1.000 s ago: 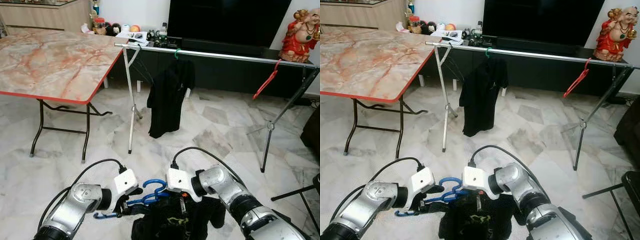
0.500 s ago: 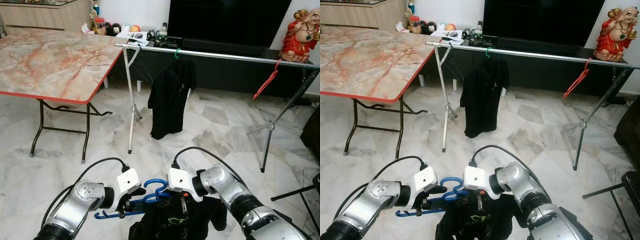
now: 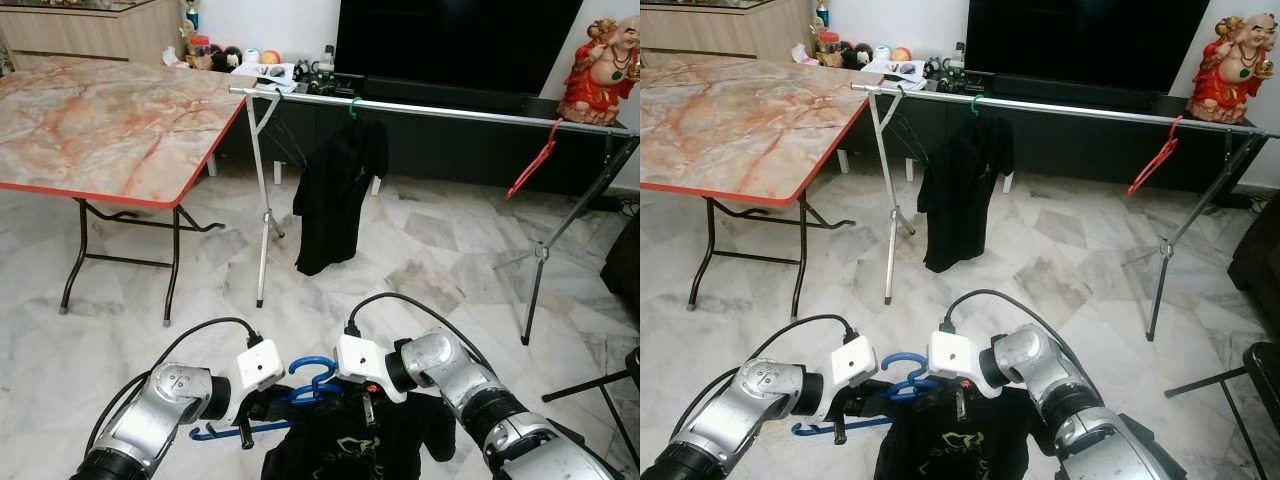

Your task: Hang hanger

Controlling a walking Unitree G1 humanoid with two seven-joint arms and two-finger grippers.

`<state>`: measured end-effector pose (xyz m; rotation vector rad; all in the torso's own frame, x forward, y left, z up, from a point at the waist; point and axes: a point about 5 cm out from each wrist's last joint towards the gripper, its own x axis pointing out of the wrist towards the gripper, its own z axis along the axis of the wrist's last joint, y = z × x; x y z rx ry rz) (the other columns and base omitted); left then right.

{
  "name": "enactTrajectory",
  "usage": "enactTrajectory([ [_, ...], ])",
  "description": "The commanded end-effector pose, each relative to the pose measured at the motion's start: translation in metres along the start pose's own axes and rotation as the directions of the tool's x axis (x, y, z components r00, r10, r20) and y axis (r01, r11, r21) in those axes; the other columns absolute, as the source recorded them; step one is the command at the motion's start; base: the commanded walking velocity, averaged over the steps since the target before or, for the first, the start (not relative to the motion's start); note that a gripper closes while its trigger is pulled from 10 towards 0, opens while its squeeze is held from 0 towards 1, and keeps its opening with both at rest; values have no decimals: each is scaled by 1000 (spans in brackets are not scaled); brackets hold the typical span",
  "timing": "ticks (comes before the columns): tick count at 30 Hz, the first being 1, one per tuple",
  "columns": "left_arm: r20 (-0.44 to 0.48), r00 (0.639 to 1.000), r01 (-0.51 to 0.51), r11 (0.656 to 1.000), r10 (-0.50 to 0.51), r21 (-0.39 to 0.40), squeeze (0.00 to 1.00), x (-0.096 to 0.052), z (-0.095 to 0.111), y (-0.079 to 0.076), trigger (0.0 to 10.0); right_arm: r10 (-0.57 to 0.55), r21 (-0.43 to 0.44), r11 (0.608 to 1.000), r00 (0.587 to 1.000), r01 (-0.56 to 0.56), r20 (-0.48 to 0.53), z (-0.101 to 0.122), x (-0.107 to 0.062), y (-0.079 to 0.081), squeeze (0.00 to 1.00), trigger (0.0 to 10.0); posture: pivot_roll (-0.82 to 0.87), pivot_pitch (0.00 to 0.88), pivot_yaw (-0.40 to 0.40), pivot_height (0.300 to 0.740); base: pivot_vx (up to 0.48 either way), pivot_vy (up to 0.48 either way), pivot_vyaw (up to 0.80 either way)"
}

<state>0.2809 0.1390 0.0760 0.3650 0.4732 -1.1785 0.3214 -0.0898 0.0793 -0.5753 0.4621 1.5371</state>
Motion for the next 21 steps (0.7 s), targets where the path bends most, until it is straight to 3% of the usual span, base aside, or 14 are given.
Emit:
enactTrajectory([
  [1,26,999,-31,999,31,9,0,-1,6,3,0,23,-5,1000,1000,-23,12,2,2,2,0,10000,164,17,-100,740,0,0,0],
  [12,40,999,-27,1000,26,4,0,0,7,2,0,31,3,1000,1000,-31,6,0,-1,2,0,10000,161,18,-100,740,0,0,0],
  [13,43,999,-24,1000,24,2,0,1,7,2,0,51,11,999,999,-51,13,0,-3,2,635,10000,161,18,-100,740,0,0,0],
  [14,44,999,-23,1000,23,1,0,1,7,1,0,56,11,998,998,-56,15,0,-3,2,1000,10000,161,18,-100,740,0,0,0],
  [21,46,999,-26,1000,26,-9,0,1,4,1,0,44,9,999,999,-44,6,0,-11,-1,1000,10000,151,21,-103,740,0,0,0],
])
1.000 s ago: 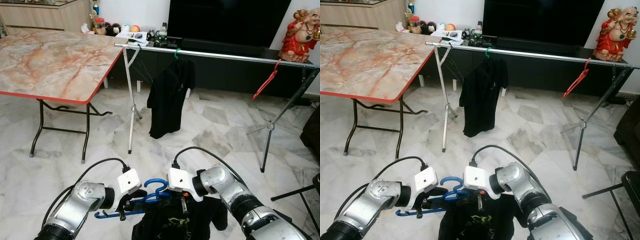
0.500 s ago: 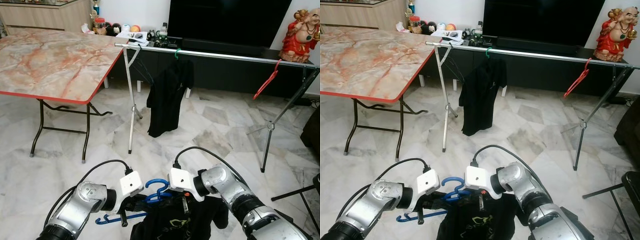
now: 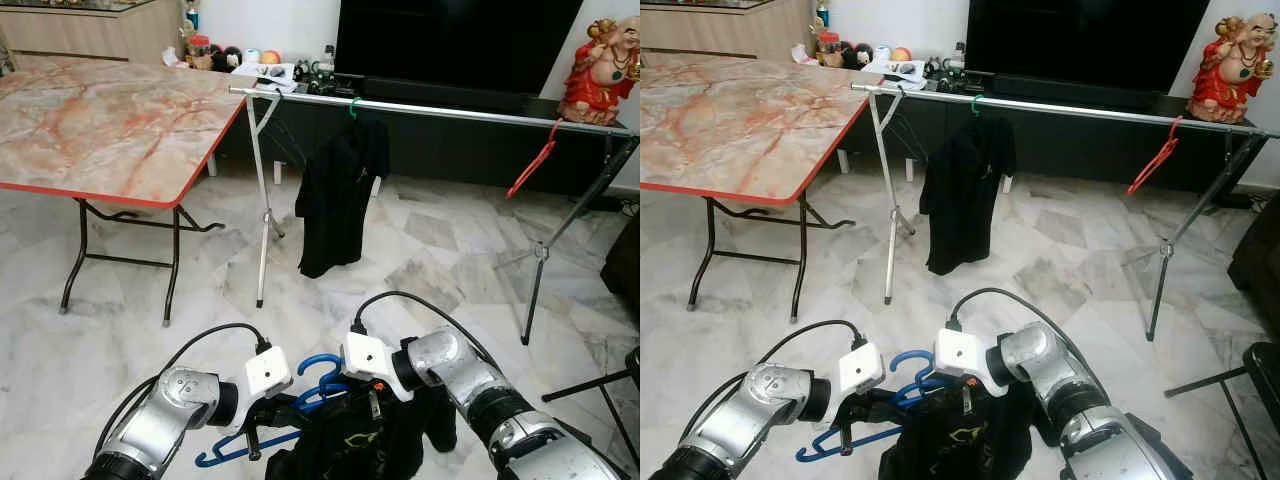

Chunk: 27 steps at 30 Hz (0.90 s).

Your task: Hang hanger

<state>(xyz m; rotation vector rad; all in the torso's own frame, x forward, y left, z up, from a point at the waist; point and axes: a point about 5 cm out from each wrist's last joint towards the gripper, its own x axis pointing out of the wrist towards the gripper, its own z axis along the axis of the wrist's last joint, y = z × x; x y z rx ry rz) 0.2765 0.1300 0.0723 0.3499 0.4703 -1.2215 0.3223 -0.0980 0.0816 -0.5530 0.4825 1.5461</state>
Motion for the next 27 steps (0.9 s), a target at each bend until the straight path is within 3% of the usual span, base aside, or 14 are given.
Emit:
enactTrajectory([
  [1,32,997,-68,998,68,-10,0,-7,4,8,0,28,-14,1000,1000,-28,3,3,-3,-1,1000,10000,151,21,-103,740,0,0,0],
  [2,32,997,-68,998,68,-10,0,-7,4,8,0,27,-14,1000,1000,-27,2,3,-3,-1,1000,10000,151,21,-103,740,0,0,0],
  [3,31,997,-69,998,69,-12,0,-8,3,7,0,25,-18,1000,1000,-25,-3,2,-5,-1,125,10000,148,22,-104,740,0,0,0],
  [4,30,997,-69,998,69,-14,0,-8,2,7,0,19,-23,1000,1000,-19,-8,1,-7,-2,0,10000,148,23,-106,740,0,0,0],
  [12,30,997,-75,997,76,-22,0,-9,-1,6,0,-58,-18,998,998,58,12,-1,-28,-9,0,10000,141,25,-107,740,0,0,0],
  [18,35,996,-82,996,83,-34,0,-9,-4,5,0,-185,7,983,978,185,97,0,-49,-16,0,10000,130,29,-109,740,0,0,0],
  [20,38,996,-83,996,85,-42,0,-9,-6,4,0,-258,19,966,958,258,122,0,-63,-20,0,10000,127,28,-109,740,0,0,0],
  [25,59,993,-97,993,101,-69,0,-13,-8,4,0,-348,20,937,932,348,103,-7,-81,-22,0,10000,127,28,-109,740,0,0,0],
  [27,78,990,-108,990,115,-89,0,-16,-8,6,0,-422,43,907,901,420,104,-11,-89,-24,0,10000,118,27,-108,740,0,0,0],
])
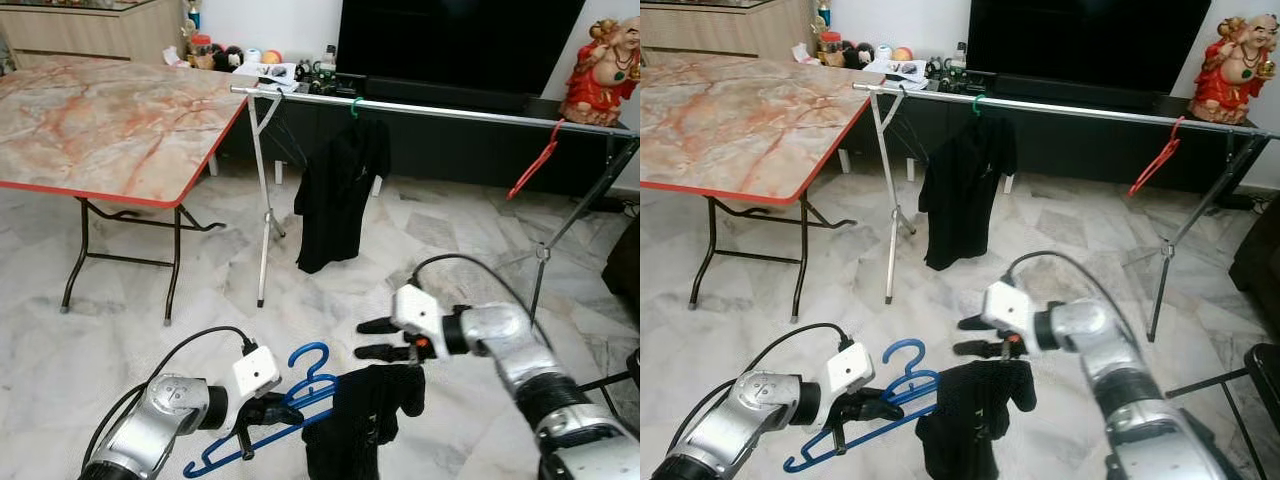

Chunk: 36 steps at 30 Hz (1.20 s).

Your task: Hang hanger

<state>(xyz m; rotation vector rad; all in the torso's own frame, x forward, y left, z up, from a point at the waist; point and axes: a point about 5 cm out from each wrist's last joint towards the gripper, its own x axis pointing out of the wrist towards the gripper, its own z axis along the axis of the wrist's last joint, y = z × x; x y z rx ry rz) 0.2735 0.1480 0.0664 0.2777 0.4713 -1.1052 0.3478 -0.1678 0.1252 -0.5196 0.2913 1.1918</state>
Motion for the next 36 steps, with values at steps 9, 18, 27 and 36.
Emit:
enactTrajectory([
  [9,137,990,-18,997,28,-72,0,-27,7,7,0,-83,94,992,995,88,-61,-30,-29,1,86,10000,108,24,-102,740,0,0,0],
  [18,78,996,53,996,-47,-69,0,-50,-6,0,0,68,49,997,968,-58,-240,-54,-56,13,0,10000,96,9,-104,740,0,0,0],
  [27,114,991,81,996,-76,-39,0,-68,9,3,0,91,29,996,951,-86,-297,-62,-62,18,0,10000,101,0,-106,740,0,0,0],
  [36,109,976,189,982,-187,-9,0,-63,18,-6,0,44,19,999,953,-40,-301,-65,-50,20,0,10000,107,0,-103,740,0,0,0],
])
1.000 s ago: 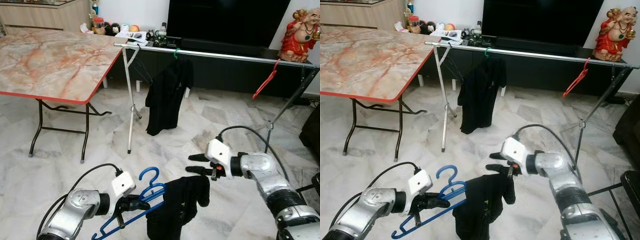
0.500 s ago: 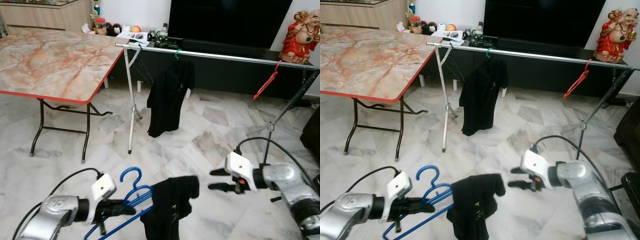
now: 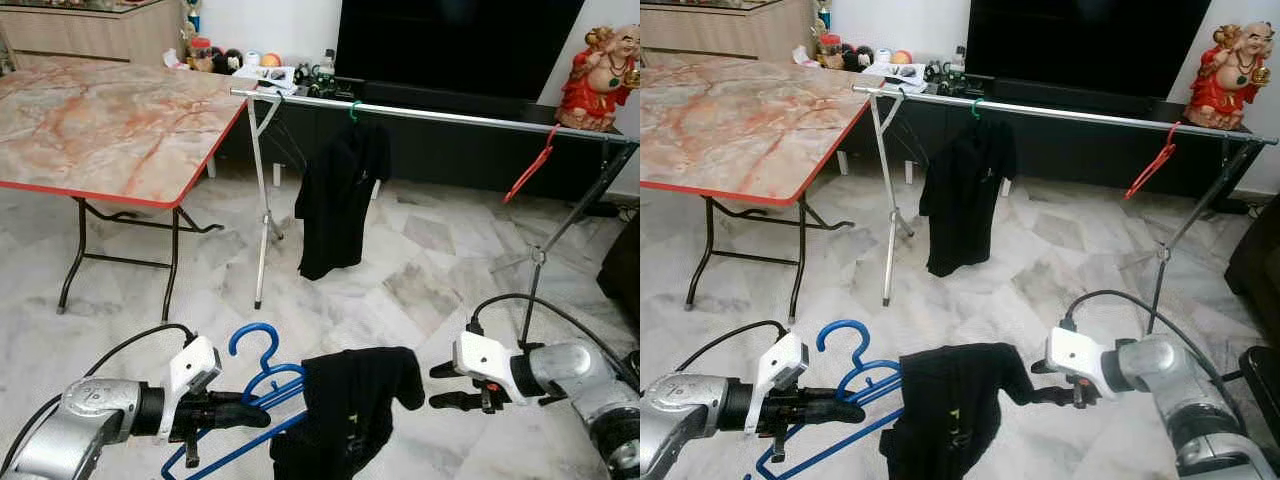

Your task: Hang hanger

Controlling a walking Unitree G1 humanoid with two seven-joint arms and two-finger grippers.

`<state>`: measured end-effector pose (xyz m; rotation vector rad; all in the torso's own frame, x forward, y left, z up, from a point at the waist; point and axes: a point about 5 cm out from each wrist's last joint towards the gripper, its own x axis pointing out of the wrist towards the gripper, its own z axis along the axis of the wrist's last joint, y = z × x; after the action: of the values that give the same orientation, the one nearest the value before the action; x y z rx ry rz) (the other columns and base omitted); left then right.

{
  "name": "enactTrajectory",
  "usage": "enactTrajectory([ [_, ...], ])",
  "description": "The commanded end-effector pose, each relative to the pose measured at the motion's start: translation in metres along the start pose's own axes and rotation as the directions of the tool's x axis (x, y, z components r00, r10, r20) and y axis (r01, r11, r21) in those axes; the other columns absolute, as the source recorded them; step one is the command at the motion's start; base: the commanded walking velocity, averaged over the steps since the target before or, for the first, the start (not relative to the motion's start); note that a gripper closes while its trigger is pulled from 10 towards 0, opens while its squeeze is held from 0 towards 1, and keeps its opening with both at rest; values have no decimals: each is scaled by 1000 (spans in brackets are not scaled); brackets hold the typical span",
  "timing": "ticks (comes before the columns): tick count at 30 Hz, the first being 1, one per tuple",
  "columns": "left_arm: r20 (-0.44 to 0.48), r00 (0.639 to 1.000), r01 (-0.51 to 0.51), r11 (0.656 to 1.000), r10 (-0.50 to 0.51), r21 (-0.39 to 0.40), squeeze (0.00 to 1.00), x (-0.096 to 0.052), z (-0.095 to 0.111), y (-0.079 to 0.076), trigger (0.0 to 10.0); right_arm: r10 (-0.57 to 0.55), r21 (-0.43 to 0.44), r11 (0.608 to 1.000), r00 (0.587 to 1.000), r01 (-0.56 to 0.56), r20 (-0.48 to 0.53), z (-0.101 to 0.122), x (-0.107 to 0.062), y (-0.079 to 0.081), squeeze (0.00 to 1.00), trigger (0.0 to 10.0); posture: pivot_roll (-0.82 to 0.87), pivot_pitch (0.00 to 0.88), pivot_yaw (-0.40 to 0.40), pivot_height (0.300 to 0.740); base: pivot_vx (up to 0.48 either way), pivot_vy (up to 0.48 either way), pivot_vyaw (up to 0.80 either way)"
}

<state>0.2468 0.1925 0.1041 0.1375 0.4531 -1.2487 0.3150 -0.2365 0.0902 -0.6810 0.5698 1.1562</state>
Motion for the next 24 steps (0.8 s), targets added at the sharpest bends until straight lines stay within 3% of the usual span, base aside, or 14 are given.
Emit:
enactTrajectory([
  [1,13,999,35,998,-35,44,0,2,11,-1,0,-6,-3,1000,1000,6,-7,-1,1,0,0,10000,107,0,-103,740,0,0,0],
  [9,27,998,63,997,-65,54,0,2,19,-2,0,-72,-1,997,997,72,-11,0,1,-4,0,10000,109,0,-102,740,0,0,0],
  [24,59,995,82,995,-86,63,0,12,28,-3,0,21,145,989,997,-31,68,-8,23,18,0,10000,116,14,-106,740,0,0,0],
])
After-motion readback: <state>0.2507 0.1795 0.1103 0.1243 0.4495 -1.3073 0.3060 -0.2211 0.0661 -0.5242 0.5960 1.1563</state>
